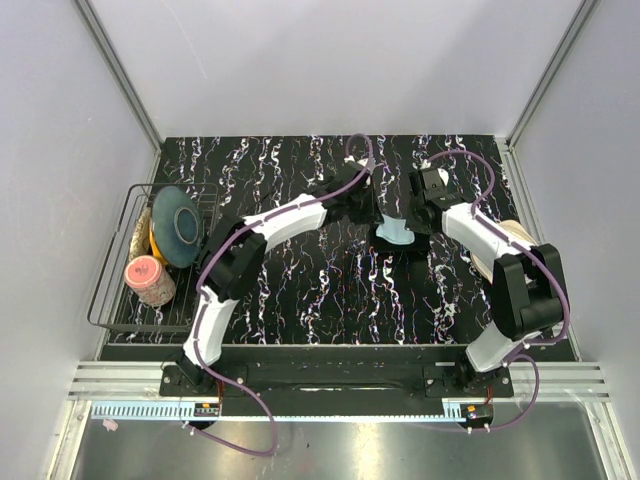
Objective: Organize the sunglasses
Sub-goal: Place the folded cleaning cloth in the sunglasses case.
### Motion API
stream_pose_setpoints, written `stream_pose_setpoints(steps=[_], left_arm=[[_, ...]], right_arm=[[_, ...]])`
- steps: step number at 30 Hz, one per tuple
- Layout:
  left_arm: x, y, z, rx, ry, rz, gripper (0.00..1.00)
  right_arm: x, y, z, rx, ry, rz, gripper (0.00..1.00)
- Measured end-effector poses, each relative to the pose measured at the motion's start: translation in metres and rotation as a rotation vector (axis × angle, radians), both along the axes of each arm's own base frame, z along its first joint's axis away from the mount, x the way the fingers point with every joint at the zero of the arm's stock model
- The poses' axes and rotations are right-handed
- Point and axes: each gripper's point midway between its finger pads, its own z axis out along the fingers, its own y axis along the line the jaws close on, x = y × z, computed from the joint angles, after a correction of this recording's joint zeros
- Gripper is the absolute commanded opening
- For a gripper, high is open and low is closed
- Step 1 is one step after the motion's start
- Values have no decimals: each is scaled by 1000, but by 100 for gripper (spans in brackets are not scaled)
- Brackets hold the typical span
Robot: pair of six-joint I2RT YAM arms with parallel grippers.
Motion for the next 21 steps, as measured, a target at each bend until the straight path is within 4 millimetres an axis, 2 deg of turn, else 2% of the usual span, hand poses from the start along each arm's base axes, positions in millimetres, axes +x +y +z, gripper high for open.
stream_pose_setpoints(steps=[4, 12, 21], left_arm=[[4, -11, -11, 2, 12, -2, 0], [13, -16, -30, 49, 26, 22, 0], [12, -10, -52, 131, 56, 52, 0]], right_arm=[[3, -9, -13, -16, 29, -19, 0], [7, -21, -31, -28, 62, -52, 0], [10, -24, -43, -38, 79, -61, 0]])
